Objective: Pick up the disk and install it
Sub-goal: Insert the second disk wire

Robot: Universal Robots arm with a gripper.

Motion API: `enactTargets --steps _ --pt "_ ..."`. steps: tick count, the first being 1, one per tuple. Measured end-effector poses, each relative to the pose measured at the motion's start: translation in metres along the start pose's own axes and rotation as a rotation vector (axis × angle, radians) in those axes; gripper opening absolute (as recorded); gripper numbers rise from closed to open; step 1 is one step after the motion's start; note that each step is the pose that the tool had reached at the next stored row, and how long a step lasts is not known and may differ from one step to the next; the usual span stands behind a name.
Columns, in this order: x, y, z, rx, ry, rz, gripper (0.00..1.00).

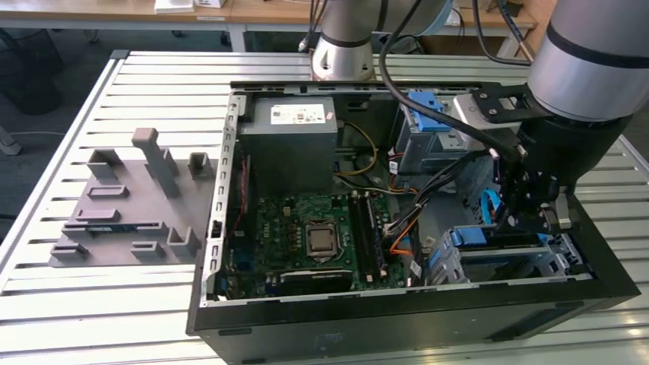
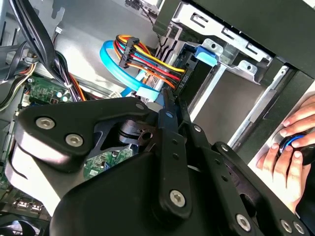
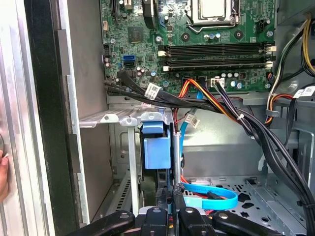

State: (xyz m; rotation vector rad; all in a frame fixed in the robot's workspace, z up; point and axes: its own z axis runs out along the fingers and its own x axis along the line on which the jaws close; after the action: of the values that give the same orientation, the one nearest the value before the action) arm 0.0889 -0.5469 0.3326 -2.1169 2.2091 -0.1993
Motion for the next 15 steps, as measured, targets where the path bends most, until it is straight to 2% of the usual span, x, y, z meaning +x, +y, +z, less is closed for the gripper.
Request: enactTargets --steps 15 --pt "0.0006 0.0005 0.0033 0.0000 -0.0001 0.000 0.16"
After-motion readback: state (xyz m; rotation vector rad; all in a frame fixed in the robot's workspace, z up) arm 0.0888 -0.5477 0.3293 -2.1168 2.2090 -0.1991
